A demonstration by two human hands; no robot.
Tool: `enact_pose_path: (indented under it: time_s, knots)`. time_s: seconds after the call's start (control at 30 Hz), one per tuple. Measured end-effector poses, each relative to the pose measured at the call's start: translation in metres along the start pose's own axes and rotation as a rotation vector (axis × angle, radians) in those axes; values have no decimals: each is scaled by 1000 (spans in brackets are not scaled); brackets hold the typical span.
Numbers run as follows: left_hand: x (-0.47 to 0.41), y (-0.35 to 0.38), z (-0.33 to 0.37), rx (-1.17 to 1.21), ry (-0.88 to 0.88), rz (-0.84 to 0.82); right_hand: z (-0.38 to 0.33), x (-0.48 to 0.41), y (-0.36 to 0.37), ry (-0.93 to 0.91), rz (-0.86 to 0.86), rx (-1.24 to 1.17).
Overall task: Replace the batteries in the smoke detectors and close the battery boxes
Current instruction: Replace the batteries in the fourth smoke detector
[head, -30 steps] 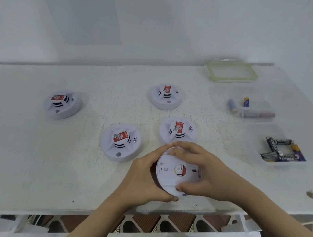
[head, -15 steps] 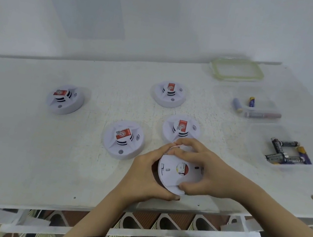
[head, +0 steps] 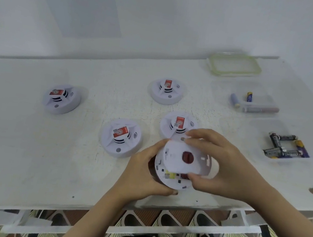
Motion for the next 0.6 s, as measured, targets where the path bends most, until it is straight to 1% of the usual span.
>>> enact_pose_path:
  time_s: [0.03,0.1,0.17,0.27,0.33,0.43,0.5,0.6]
  knots:
    - [1,-1,1,4,3,13,3,4,-2,50,80,-49]
    - [3,-6,0,33,4,42,9,15,-4,143,201,-60]
    - [4,-14,0,68,1,83,16,28,-1,217,255,-22]
    - [5,-26,5,89,11,155,26,48,9,334,235,4]
    - [3,-31,9,95,22,178,32,58,16,387,155,30]
    - [-1,-33,16,96,32,186,36,65,25,337,32,84]
    - [-4,-30,19,92,47,180,32,62,22,318,57,20]
    - [-7,-23,24,80,78,164,20,49,12,305,180,-216]
Point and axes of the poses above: each hand's wrist, its own x-axis away from the middle knuckle, its own y-axis out of the palm, z = x × y, the point moved 4 cm from there along -x, towards the middle knuckle, and after that the axes turned 7 degrees about -y, right-handed, at the moved point
